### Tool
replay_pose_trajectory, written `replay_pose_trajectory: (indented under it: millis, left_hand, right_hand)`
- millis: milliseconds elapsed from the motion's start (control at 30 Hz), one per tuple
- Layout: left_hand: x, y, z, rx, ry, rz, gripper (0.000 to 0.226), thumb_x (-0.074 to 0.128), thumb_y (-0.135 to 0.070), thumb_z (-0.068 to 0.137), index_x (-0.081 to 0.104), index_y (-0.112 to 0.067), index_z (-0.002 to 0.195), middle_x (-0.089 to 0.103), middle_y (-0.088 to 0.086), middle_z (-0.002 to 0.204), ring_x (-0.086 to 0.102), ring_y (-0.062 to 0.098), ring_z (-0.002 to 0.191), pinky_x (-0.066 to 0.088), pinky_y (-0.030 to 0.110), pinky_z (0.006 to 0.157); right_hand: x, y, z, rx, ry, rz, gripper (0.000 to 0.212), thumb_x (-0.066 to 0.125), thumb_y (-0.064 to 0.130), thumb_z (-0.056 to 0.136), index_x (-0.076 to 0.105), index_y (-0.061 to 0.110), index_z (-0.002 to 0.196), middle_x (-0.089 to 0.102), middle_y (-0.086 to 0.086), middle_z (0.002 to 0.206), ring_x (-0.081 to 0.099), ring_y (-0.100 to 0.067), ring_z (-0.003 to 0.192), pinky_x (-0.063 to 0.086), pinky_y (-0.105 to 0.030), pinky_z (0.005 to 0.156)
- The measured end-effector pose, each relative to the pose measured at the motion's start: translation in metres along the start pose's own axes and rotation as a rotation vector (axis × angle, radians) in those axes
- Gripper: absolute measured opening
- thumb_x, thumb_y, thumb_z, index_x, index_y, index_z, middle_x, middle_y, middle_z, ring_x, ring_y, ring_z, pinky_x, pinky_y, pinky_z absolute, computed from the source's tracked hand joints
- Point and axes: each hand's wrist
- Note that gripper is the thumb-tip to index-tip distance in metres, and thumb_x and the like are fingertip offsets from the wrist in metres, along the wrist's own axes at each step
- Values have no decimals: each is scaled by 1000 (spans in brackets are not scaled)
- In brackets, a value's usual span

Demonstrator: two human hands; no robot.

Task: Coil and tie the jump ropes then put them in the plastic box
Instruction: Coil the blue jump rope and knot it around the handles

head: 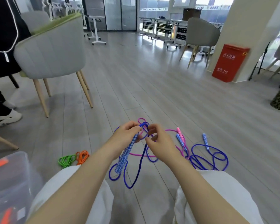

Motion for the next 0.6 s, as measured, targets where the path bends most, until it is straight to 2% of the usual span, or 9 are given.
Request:
replay_pose_trajectory:
  millis: [100, 200, 267, 367, 433, 500, 600]
  left_hand:
    - [-6, -2, 0, -28, 94, -73, 16, 49, -10, 98, 63, -12, 90, 63, 0, 78, 62, 10, 66, 56, 21, 68]
    - [-11, -1, 5, -22, 111, -115, 18, 48, -10, 99, 64, -12, 92, 65, -2, 77, 60, 11, 66, 54, 22, 71]
    - [-13, -2, 10, -12, 95, -188, 17, 47, -9, 100, 62, -12, 93, 66, -2, 78, 57, 10, 63, 51, 24, 70]
    - [-19, -5, 19, 27, 34, -457, 17, 43, -6, 100, 56, -13, 92, 61, 3, 79, 54, 12, 60, 48, 23, 62]
    - [-26, -8, 25, 61, -22, -596, 19, 41, -6, 100, 55, -14, 90, 59, 2, 78, 52, 12, 61, 47, 22, 61]
    - [-31, -8, 30, 69, -94, -624, 20, 42, -7, 101, 56, -14, 88, 60, -1, 75, 52, 12, 61, 47, 21, 62]
    - [-27, -4, 31, 8, -161, -478, 17, 46, -10, 100, 62, -13, 92, 63, -1, 77, 56, 12, 63, 50, 25, 66]
  right_hand:
    - [-1, -4, 4, 51, -2, -39, 54, 61, 20, 89, 38, 26, 138, 48, 11, 121, 55, -10, 98, 51, -33, 83]
    - [0, -9, 10, 38, 106, -191, 39, 58, 25, 93, 48, 24, 131, 53, 10, 112, 55, -12, 101, 46, -29, 82]
    - [-2, -9, 13, 68, 155, -202, 26, 54, 26, 96, 55, 23, 122, 57, 10, 108, 56, -11, 99, 45, -25, 79]
    - [-10, -13, 19, 122, 239, -203, 15, 53, 22, 97, 62, 20, 110, 63, 5, 103, 60, -14, 96, 47, -20, 70]
    - [-14, -15, 20, 144, 290, -206, 15, 56, 19, 96, 64, 18, 108, 66, 4, 104, 62, -13, 95, 50, -22, 72]
    - [-17, -16, 23, 145, 241, -169, 13, 58, 16, 93, 65, 16, 104, 70, 3, 96, 66, -13, 88, 55, -32, 81]
    - [-26, -9, 28, 192, -6, 88, 9, 65, 15, 87, 60, 17, 95, 74, 1, 77, 69, -16, 74, 58, -40, 79]
Point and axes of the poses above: each hand's wrist, its own z-axis towards the middle knuckle, its own x-axis out of the palm, y = z × x
